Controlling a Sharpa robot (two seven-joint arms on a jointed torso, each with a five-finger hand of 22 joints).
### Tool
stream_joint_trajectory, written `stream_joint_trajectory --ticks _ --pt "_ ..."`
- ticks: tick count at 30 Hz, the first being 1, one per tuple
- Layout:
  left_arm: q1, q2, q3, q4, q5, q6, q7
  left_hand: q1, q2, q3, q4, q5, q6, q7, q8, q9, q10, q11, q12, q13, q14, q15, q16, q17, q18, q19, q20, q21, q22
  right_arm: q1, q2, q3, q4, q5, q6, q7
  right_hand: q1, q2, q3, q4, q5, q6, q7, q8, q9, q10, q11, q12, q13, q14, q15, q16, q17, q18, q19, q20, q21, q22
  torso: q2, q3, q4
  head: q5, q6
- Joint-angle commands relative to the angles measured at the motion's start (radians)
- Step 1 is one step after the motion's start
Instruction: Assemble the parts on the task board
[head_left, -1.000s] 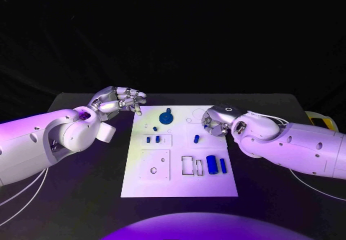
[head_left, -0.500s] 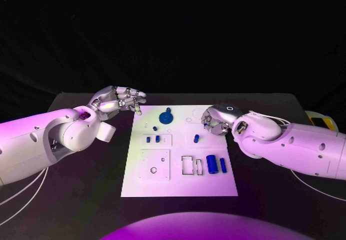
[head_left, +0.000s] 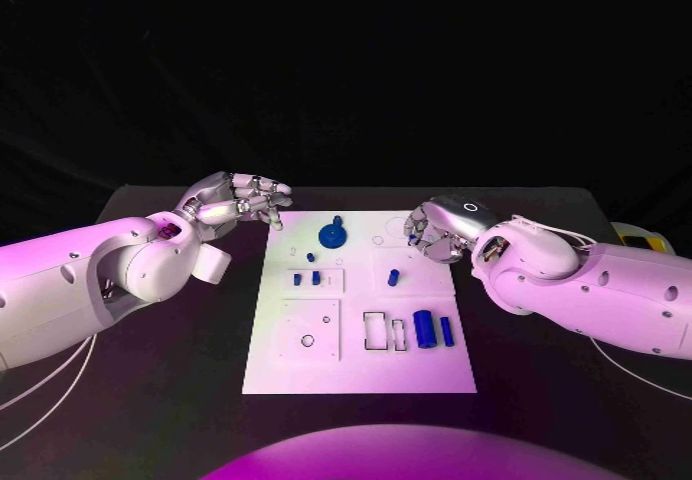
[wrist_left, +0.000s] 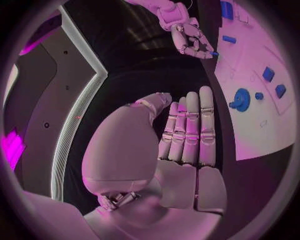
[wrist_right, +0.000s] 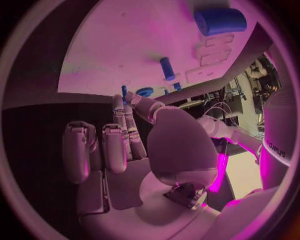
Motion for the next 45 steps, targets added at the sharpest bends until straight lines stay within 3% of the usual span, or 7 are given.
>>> stream_joint_trajectory --ticks 1,10,17,22,32,38,45 --pt "0.000 0.002 0.001 -0.001 0.006 0.016 0.008 0.008 -0.001 0.000 -0.006 0.001 0.001 0.006 -0.004 0.000 -0.005 -0.002 -0.004 -0.001 -0.006 0.003 -0.003 0.001 0.002 -0.001 0.003 0.000 0.001 0.004 -0.012 0.002 0.048 0.028 -0.042 0.010 0.008 -0.005 -0.001 -0.005 0.003 0.002 0.002 0.003 0.000 0.000 0.000 0.005 0.001 0.060 -0.004 0.001 0.050 -0.011 0.052 -0.007 -0.001 0.185 0.000 -0.0007 -0.0020 0.008 0.004" --pt "0.000 0.010 0.001 -0.009 0.006 0.015 0.014 0.008 -0.001 0.000 -0.006 0.001 0.001 0.006 -0.004 0.000 -0.005 -0.002 -0.004 -0.001 -0.006 0.003 -0.003 0.001 0.002 -0.001 0.003 0.000 0.001 0.001 0.003 0.005 0.144 0.039 -0.059 0.032 0.009 -0.005 -0.001 -0.005 0.005 0.000 0.003 0.002 0.000 0.000 0.001 0.005 0.001 0.059 -0.003 -0.003 0.045 -0.011 0.051 -0.007 -0.003 0.183 -0.001 -0.0010 0.0007 0.026 0.012" --pt "-0.001 0.023 0.001 -0.016 0.006 0.010 0.018 0.007 0.000 -0.001 -0.005 0.001 0.001 0.007 -0.005 0.000 -0.006 -0.001 -0.005 -0.001 -0.007 0.004 -0.002 0.002 0.002 -0.002 0.004 0.000 0.002 -0.018 0.051 0.005 0.168 0.037 -0.059 0.044 0.009 -0.005 0.000 -0.006 0.006 0.000 0.003 0.002 0.000 0.000 0.001 0.004 0.001 0.058 -0.003 -0.003 0.044 -0.010 0.051 -0.007 -0.004 0.183 -0.001 -0.0024 -0.0003 0.062 0.018" --pt "-0.001 0.037 0.001 -0.019 0.006 -0.001 0.029 0.008 0.001 -0.001 -0.006 0.001 0.001 0.007 -0.005 0.000 -0.006 -0.001 -0.005 -0.001 -0.007 0.004 -0.002 0.002 0.002 -0.002 0.004 0.000 0.002 -0.045 0.094 0.004 0.160 0.033 -0.052 0.054 0.009 -0.005 0.000 -0.006 0.006 0.000 0.003 0.002 0.001 0.000 0.001 0.004 0.001 0.058 -0.003 -0.004 0.042 -0.010 0.050 -0.007 -0.007 0.182 -0.001 -0.0010 0.0011 0.082 0.016" --pt "-0.001 0.068 0.000 -0.025 0.007 -0.002 0.036 0.009 0.002 -0.001 -0.006 0.002 0.002 0.007 -0.005 0.000 -0.005 -0.001 -0.005 0.000 -0.008 0.004 -0.003 0.003 0.002 -0.004 0.004 0.000 0.003 -0.103 0.171 -0.010 0.102 0.034 -0.033 0.067 0.010 -0.003 0.001 -0.006 0.007 -0.003 0.005 0.001 0.001 -0.002 0.002 0.002 0.000 0.057 -0.002 -0.006 0.039 -0.009 0.049 -0.007 -0.011 0.180 0.000 -0.0027 0.0011 0.120 0.012" --pt "-0.001 0.081 0.001 -0.029 0.007 0.010 0.026 0.008 0.002 -0.002 -0.006 0.001 0.001 0.007 -0.006 0.000 -0.005 -0.001 -0.005 0.000 -0.009 0.004 -0.003 0.003 0.002 -0.004 0.004 0.000 0.003 -0.127 0.195 -0.014 0.081 0.033 -0.026 0.067 0.009 -0.002 0.001 -0.006 0.008 -0.004 0.006 0.000 0.001 -0.003 0.003 0.002 0.000 0.056 -0.002 -0.008 0.035 -0.008 0.048 -0.007 -0.014 0.178 0.001 -0.0017 0.0003 0.137 0.011" --pt "-0.001 0.089 0.001 -0.032 0.007 0.012 0.022 0.005 0.003 -0.004 -0.004 0.001 0.001 0.008 -0.007 0.000 -0.005 0.000 -0.005 0.000 -0.010 0.005 -0.003 0.004 0.001 -0.006 0.005 0.000 0.003 -0.145 0.213 -0.016 0.065 0.025 -0.020 0.061 0.009 -0.002 0.001 -0.007 0.008 -0.005 0.006 0.000 0.001 -0.003 0.003 0.001 0.000 0.055 -0.002 -0.009 0.033 -0.008 0.048 -0.007 -0.015 0.178 0.001 -0.0013 0.0000 0.155 -0.001"
